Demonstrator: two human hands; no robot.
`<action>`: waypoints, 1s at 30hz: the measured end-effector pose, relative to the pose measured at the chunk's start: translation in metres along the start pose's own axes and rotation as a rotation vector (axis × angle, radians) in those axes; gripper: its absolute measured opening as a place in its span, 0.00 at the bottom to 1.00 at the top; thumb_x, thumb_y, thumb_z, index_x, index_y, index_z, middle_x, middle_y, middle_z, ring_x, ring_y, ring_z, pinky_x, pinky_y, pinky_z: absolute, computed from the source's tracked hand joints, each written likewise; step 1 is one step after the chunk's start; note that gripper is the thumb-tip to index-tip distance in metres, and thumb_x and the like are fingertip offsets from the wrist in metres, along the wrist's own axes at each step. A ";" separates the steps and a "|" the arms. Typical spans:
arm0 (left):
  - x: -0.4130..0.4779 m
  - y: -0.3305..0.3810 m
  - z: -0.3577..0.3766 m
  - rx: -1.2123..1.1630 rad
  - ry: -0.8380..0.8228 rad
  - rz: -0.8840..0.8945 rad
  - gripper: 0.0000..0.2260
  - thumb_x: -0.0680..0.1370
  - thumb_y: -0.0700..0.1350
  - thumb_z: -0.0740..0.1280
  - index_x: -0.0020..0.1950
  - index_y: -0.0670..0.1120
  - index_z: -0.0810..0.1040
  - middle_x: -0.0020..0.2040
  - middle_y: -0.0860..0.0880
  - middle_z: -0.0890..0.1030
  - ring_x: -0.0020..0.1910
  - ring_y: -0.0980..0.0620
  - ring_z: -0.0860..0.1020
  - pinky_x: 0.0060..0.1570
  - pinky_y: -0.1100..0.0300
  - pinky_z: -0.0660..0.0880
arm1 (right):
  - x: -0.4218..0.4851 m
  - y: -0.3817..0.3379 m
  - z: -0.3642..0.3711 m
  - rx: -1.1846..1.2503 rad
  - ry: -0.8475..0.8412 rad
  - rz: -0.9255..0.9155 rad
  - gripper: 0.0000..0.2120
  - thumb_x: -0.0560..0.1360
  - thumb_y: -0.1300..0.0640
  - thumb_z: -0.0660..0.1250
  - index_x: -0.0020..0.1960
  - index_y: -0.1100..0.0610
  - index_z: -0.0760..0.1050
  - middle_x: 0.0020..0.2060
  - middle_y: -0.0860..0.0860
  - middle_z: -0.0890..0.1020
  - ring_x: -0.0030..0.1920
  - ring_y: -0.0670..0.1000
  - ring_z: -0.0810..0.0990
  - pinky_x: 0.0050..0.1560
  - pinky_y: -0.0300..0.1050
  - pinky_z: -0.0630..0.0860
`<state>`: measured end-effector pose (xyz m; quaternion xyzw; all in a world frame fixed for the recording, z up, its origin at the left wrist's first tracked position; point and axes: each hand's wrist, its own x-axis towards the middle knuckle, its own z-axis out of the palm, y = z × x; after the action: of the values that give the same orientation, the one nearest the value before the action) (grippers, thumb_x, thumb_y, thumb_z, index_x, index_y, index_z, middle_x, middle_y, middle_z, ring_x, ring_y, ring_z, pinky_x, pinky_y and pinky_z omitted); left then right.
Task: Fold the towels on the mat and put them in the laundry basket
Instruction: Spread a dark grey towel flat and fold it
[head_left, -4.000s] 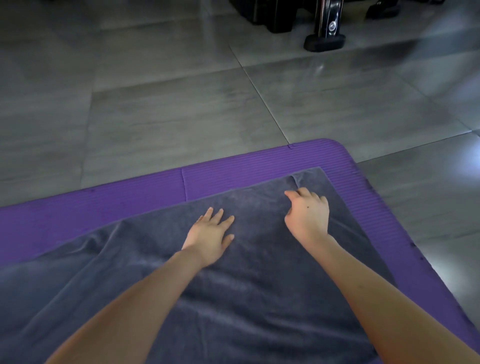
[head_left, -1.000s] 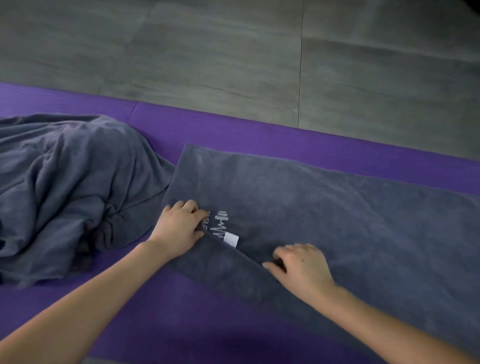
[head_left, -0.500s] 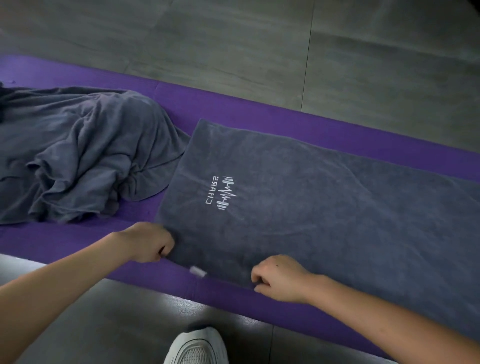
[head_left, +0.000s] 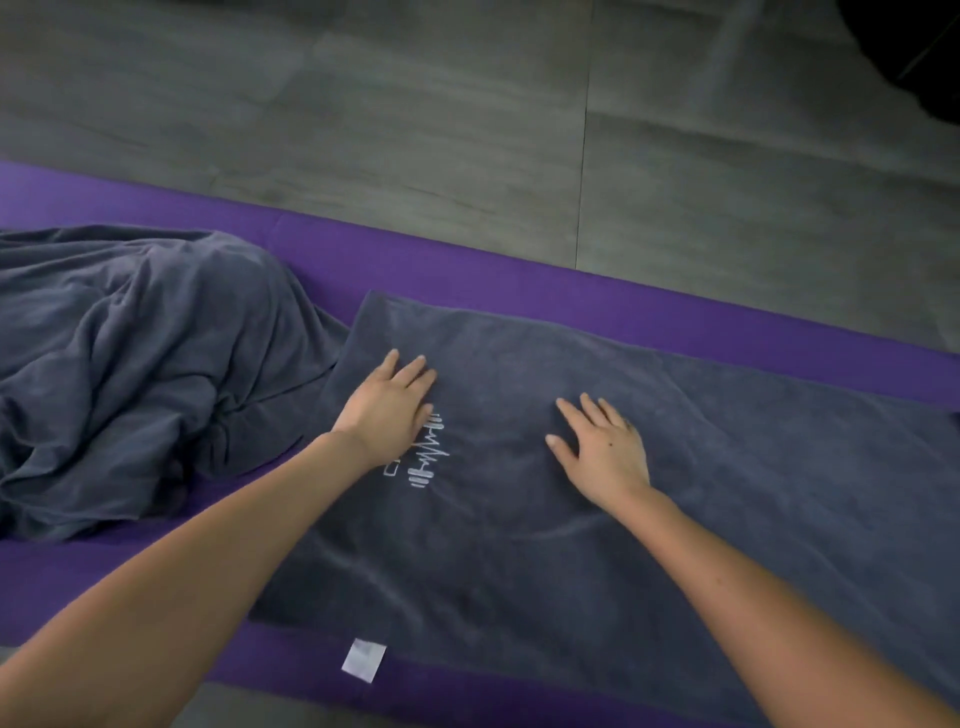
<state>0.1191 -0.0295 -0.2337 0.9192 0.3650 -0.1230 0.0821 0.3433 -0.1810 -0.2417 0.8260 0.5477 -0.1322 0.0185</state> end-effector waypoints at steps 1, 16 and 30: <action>0.012 0.004 0.000 -0.003 -0.002 -0.018 0.24 0.82 0.52 0.49 0.77 0.46 0.52 0.78 0.47 0.53 0.76 0.42 0.50 0.74 0.50 0.49 | 0.011 0.003 -0.001 -0.021 -0.030 0.049 0.27 0.80 0.41 0.52 0.76 0.48 0.54 0.76 0.53 0.57 0.76 0.54 0.52 0.74 0.54 0.53; 0.083 0.007 0.020 0.023 0.005 -0.125 0.27 0.79 0.63 0.42 0.76 0.58 0.43 0.78 0.50 0.44 0.76 0.42 0.41 0.69 0.32 0.43 | 0.072 0.037 -0.010 -0.029 -0.159 0.132 0.30 0.79 0.36 0.43 0.77 0.45 0.43 0.77 0.52 0.44 0.77 0.52 0.40 0.75 0.59 0.43; 0.096 0.186 -0.068 0.292 -0.116 0.388 0.27 0.79 0.60 0.38 0.77 0.55 0.43 0.78 0.50 0.42 0.76 0.43 0.37 0.74 0.44 0.41 | 0.002 0.248 -0.046 -0.091 0.067 0.271 0.18 0.82 0.51 0.52 0.67 0.57 0.69 0.63 0.54 0.75 0.62 0.57 0.72 0.61 0.49 0.65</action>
<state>0.3270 -0.0848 -0.1850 0.9656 0.1546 -0.2091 -0.0088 0.5791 -0.2705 -0.2259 0.8945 0.4371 -0.0756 0.0554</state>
